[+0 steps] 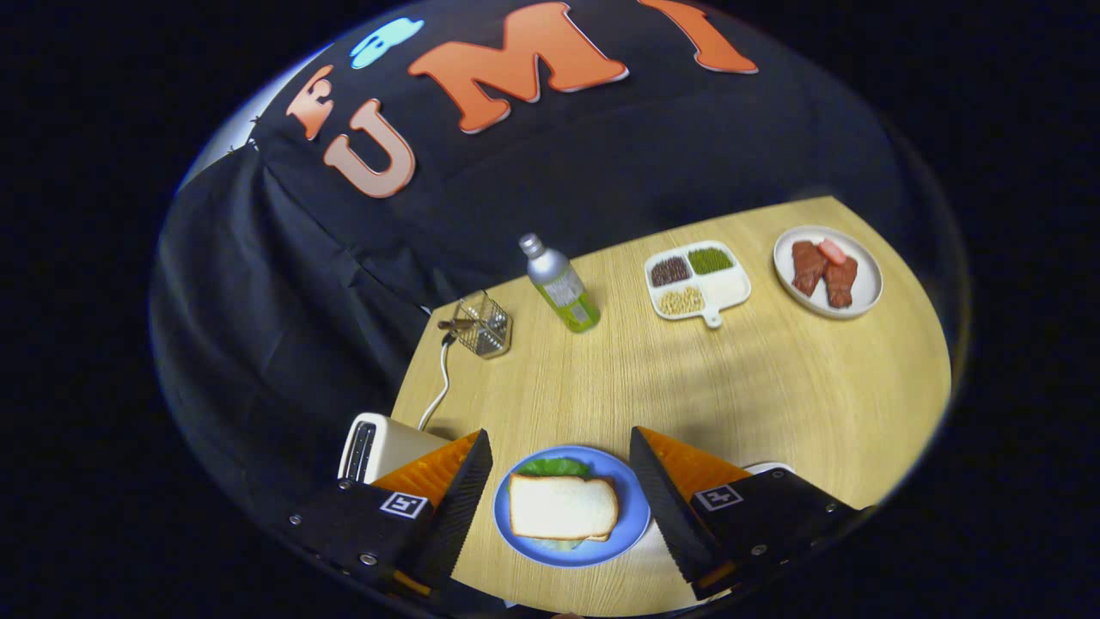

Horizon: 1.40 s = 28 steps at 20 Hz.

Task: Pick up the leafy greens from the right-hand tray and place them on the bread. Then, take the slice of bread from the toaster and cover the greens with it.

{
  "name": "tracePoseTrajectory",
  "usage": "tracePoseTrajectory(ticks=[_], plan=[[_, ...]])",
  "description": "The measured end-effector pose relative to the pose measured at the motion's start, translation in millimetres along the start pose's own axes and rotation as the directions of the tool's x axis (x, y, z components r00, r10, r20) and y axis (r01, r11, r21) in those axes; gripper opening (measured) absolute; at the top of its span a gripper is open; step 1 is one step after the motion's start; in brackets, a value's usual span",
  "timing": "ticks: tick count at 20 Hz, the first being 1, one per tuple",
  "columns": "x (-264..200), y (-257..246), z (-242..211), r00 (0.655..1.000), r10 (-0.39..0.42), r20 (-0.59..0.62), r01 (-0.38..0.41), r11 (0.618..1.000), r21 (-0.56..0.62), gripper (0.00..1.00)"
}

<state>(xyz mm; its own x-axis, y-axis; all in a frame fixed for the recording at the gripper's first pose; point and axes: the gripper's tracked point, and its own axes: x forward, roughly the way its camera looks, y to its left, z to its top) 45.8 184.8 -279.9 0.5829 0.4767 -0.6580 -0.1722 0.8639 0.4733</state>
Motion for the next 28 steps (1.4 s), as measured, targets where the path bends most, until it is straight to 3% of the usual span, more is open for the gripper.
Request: tracePoseTrajectory(ticks=[5,11,16,24,28], plan=[[-70.4,33.5,91.4,0.957,0.020,0.288,0.035,0.982,-0.185,0.99],[-162.3,60.0,165.4,0.833,0.038,0.552,0.136,0.953,-0.270,0.98],[-224.6,70.4,193.1,0.740,0.049,0.671,0.224,0.923,-0.314,0.98],[-312.8,81.4,234.4,0.514,0.064,0.856,0.389,0.872,-0.299,0.98],[-341.3,76.9,240.6,0.454,0.043,0.890,0.452,0.850,-0.272,0.99]])
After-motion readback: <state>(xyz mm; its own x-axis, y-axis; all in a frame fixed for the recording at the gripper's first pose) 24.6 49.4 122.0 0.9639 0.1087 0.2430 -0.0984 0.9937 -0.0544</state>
